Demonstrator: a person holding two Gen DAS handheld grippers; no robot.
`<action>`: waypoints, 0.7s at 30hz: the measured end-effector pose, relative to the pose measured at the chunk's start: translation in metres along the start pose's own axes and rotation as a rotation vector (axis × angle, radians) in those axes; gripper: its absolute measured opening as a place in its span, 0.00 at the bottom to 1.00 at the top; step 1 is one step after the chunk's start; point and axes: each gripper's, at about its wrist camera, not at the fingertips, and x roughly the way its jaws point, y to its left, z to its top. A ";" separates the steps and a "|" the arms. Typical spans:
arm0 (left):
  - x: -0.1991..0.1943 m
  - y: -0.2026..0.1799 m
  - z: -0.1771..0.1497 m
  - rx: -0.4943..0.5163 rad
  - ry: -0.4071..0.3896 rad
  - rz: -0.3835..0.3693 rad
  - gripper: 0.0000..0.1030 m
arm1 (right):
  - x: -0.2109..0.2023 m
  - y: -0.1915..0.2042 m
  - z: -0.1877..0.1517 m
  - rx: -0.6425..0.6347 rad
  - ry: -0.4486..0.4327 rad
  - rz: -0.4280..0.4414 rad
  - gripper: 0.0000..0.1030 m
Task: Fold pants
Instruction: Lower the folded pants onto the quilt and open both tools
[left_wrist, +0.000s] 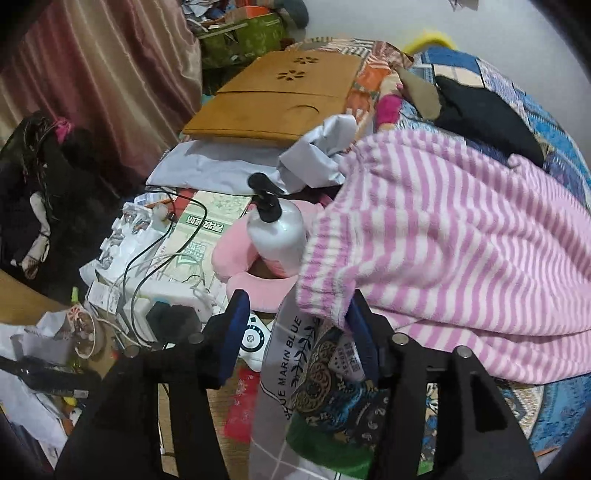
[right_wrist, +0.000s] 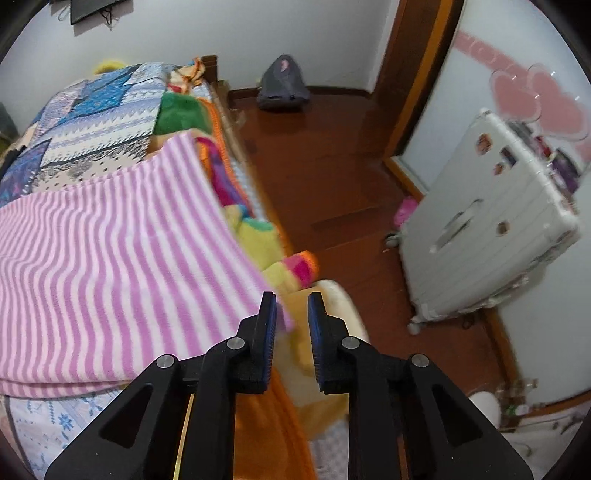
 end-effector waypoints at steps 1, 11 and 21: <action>-0.004 0.001 0.001 -0.009 -0.008 -0.002 0.54 | -0.005 0.000 0.001 -0.003 -0.010 0.004 0.16; -0.063 -0.051 0.013 0.079 -0.139 -0.142 0.54 | -0.075 0.066 0.006 -0.160 -0.147 0.201 0.36; -0.032 -0.172 -0.011 0.317 -0.016 -0.364 0.54 | -0.115 0.159 -0.022 -0.341 -0.151 0.496 0.36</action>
